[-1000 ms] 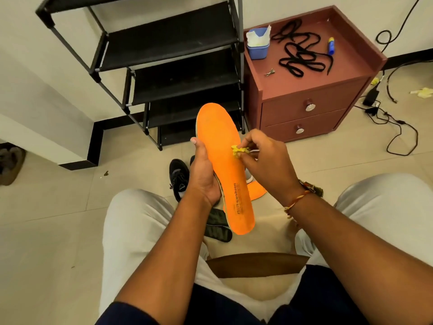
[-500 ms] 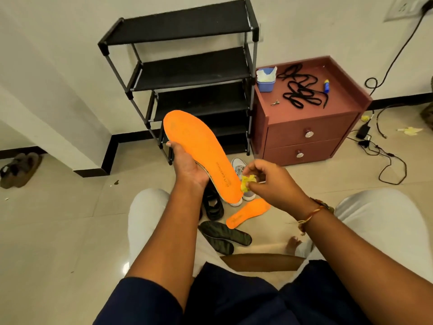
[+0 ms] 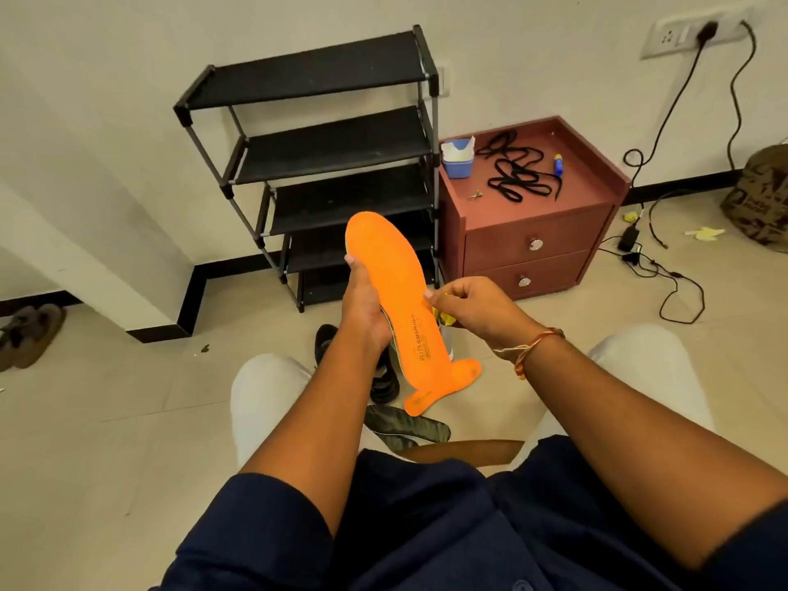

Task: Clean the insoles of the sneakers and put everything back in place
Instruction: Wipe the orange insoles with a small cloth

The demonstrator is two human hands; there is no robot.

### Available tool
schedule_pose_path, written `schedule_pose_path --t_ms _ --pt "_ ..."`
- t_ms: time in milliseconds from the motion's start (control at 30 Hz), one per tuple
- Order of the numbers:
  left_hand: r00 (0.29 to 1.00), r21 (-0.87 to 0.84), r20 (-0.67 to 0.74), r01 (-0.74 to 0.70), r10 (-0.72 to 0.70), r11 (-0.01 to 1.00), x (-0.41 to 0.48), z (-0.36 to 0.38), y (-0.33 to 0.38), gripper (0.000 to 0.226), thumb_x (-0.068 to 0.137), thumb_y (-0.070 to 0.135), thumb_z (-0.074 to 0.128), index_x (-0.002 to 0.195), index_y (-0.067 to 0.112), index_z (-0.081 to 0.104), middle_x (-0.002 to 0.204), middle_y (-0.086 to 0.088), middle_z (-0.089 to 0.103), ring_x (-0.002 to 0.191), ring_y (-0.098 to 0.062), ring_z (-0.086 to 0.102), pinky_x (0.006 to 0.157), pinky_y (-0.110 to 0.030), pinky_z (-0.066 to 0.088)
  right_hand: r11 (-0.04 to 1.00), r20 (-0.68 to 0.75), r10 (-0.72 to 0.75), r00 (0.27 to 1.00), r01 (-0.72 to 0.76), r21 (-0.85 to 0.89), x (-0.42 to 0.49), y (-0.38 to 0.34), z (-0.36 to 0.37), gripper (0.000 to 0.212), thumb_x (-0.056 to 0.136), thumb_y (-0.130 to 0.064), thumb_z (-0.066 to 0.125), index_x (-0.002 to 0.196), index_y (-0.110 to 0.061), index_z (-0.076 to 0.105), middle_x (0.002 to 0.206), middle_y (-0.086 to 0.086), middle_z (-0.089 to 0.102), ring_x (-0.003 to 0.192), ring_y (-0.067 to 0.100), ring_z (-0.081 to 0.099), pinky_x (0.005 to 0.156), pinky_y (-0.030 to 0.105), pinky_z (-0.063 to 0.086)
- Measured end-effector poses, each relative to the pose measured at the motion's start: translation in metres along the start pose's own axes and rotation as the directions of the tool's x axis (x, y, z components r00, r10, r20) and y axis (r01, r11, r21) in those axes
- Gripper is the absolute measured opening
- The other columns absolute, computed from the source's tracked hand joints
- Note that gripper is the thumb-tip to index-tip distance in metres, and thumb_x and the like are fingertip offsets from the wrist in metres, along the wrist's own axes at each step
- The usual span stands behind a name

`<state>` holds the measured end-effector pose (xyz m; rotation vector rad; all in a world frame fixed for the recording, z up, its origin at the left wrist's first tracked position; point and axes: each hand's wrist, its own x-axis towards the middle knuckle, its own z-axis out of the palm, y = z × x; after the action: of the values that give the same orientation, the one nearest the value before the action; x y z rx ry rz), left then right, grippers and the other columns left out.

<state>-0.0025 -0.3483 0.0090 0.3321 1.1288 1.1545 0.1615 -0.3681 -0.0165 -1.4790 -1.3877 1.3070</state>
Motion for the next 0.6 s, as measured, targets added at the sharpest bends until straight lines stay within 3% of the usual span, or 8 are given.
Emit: schedule_pose_path --t_ms 100,167,300,367,467,567,600 --pt "0.997 0.072 0.031 0.062 -0.065 0.995 0.015 0.004 -0.01 0.072 0.095 0.068 0.038 0.145 0.017 0.044 0.12 -0.015 0.066 0.093 -0.035 0.068 0.072 -0.051 0.056 0.998 -0.025 0.053 0.998 -0.052 0.026 0.011 0.016 -0.003 0.027 0.089 -0.026 0.075 0.091 0.001 0.073 0.078 0.009 0.071 0.071 0.015 0.063 0.072 0.036 0.055" --pt "0.994 0.129 0.049 0.09 -0.097 0.988 0.03 0.003 -0.018 0.067 0.096 0.066 0.039 0.143 0.018 0.047 0.124 -0.016 0.066 0.098 -0.035 0.068 0.073 -0.051 0.056 0.991 -0.031 0.125 0.992 -0.123 0.051 0.019 0.031 -0.003 0.024 0.088 -0.023 0.075 0.094 0.0 0.073 0.085 0.012 0.072 0.074 0.016 0.064 0.071 0.034 0.056" --pt "0.991 0.327 0.09 0.062 -0.096 0.943 0.073 -0.001 -0.042 0.036 0.104 0.043 0.046 0.128 0.017 0.053 0.125 -0.012 0.066 0.106 -0.029 0.067 0.094 -0.052 0.054 0.921 -0.072 0.331 0.941 -0.305 0.242 0.039 0.065 -0.003 0.017 0.091 -0.014 0.071 0.095 0.003 0.068 0.085 0.017 0.066 0.075 0.023 0.059 0.068 0.035 0.054" --pt "0.99 0.505 0.078 0.061 -0.116 0.861 0.095 -0.007 -0.056 0.027 0.105 0.032 0.052 0.122 0.014 0.058 0.115 -0.009 0.069 0.095 -0.024 0.068 0.091 -0.046 0.056 0.844 -0.098 0.446 0.89 -0.381 0.378 0.049 0.082 -0.001 0.01 0.093 -0.009 0.067 0.087 -0.003 0.063 0.079 0.014 0.058 0.069 0.021 0.055 0.059 0.027 0.052" --pt "0.982 0.704 0.024 0.115 -0.185 0.701 0.13 -0.018 -0.08 0.029 0.099 0.022 0.064 0.126 0.013 0.061 0.108 -0.01 0.07 0.09 -0.025 0.064 0.08 -0.038 0.052 0.686 -0.115 0.613 0.782 -0.454 0.569 0.071 0.117 -0.002 0.018 0.096 -0.005 0.061 0.079 -0.01 0.059 0.082 0.008 0.057 0.07 0.017 0.055 0.057 0.024 0.052" --pt "0.959 0.799 -0.041 0.2 -0.281 0.567 0.163 -0.031 -0.107 0.018 0.097 0.014 0.066 0.115 0.013 0.067 0.104 -0.014 0.069 0.092 -0.026 0.062 0.075 -0.034 0.051 0.591 -0.082 0.704 0.706 -0.517 0.619 0.088 0.152 -0.003 0.01 0.099 -0.003 0.055 0.103 -0.006 0.064 0.104 0.01 0.059 0.078 0.015 0.056 0.07 0.028 0.057" --pt "0.945 0.807 -0.069 0.242 -0.32 0.539 0.173 -0.034 -0.116 0.01 0.097 0.013 0.066 0.106 0.016 0.068 0.104 -0.015 0.069 0.093 -0.027 0.063 0.076 -0.035 0.053 0.559 -0.052 0.734 0.678 -0.558 0.613 0.095 0.17 -0.001 0.022 0.099 -0.002 0.055 0.12 0.0 0.06 0.115 0.015 0.058 0.083 0.017 0.058 0.081 0.031 0.057"
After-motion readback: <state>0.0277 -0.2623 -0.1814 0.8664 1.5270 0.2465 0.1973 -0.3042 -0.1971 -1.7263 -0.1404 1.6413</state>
